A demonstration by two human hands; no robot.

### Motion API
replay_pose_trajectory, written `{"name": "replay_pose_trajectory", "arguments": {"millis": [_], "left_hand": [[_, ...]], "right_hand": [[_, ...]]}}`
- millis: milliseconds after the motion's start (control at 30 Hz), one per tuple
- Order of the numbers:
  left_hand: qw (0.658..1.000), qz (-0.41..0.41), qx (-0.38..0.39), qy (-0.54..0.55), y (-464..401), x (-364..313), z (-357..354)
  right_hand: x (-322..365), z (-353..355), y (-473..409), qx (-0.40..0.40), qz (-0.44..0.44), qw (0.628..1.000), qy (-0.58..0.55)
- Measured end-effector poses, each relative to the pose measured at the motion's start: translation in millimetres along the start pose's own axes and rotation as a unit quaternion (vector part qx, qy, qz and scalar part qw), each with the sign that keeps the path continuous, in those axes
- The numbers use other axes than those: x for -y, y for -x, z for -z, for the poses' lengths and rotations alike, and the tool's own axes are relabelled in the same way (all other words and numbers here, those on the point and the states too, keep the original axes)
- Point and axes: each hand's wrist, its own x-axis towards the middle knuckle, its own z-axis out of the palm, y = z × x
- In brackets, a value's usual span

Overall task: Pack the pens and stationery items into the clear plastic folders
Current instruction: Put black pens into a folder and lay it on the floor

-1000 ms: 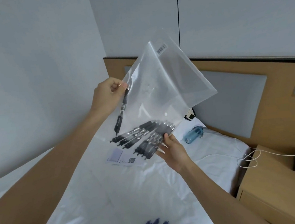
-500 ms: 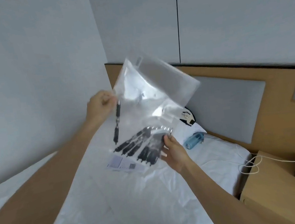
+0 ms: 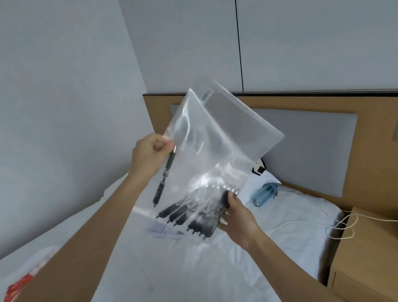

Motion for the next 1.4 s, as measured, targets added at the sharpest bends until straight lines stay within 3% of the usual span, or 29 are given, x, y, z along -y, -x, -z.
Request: {"name": "replay_pose_trajectory", "arguments": {"millis": [100,200,267,367,433,567,667,800,967,1167,1267,1400], "left_hand": [[0.997,-0.017,0.071,-0.039,8.4,5.9,-5.6],[0.997,-0.034,0.003,-0.067,9.5,-1.3,-9.3],[0.997,-0.039,-0.002,-0.063,9.0,-4.6,-10.8],[0.991,-0.066,0.112,-0.044,16.0,-14.8,-13.1],[0.984,-0.086,0.142,-0.069,24.3,-22.4,-12.1],[0.990,-0.118,0.040,-0.059,19.7,-15.8,-17.7],[0.987,-0.127,0.023,-0.093,19.4,-18.2,-21.0],[0.990,-0.144,0.010,-0.001,16.3,-35.7,-13.6],[0.998,-0.020,-0.007,-0.057,6.4,5.6,-20.1],[0.994,-0.108,-0.009,-0.022,4.9,-20.5,-18.6],[0.990,-0.049,-0.028,-0.128,4.8,-8.6,-29.1],[0.982,-0.074,-0.005,-0.172,1.3,-15.5,-41.3]], "right_hand": [[-4.7,10.2,3.5,-0.020,-0.004,0.999,-0.028],[-7.3,10.2,4.2,-0.017,-0.016,0.999,-0.025],[-6.4,8.7,3.5,-0.027,-0.011,0.999,-0.018],[0.0,15.1,5.2,-0.026,0.026,0.999,-0.025],[2.5,22.1,9.3,-0.010,0.043,0.998,-0.037],[2.1,21.7,9.7,-0.014,0.047,0.998,-0.026],[0.9,18.8,10.0,-0.016,0.036,0.999,-0.009],[12.5,20.5,10.2,0.005,0.074,0.997,-0.013],[0.1,20.5,0.7,-0.008,0.034,0.998,0.056],[0.1,25.7,2.4,0.014,0.070,0.997,-0.002],[-9.7,8.8,1.7,-0.004,0.047,0.998,0.037],[-14.0,10.3,-3.0,-0.056,0.050,0.997,0.029]]}}
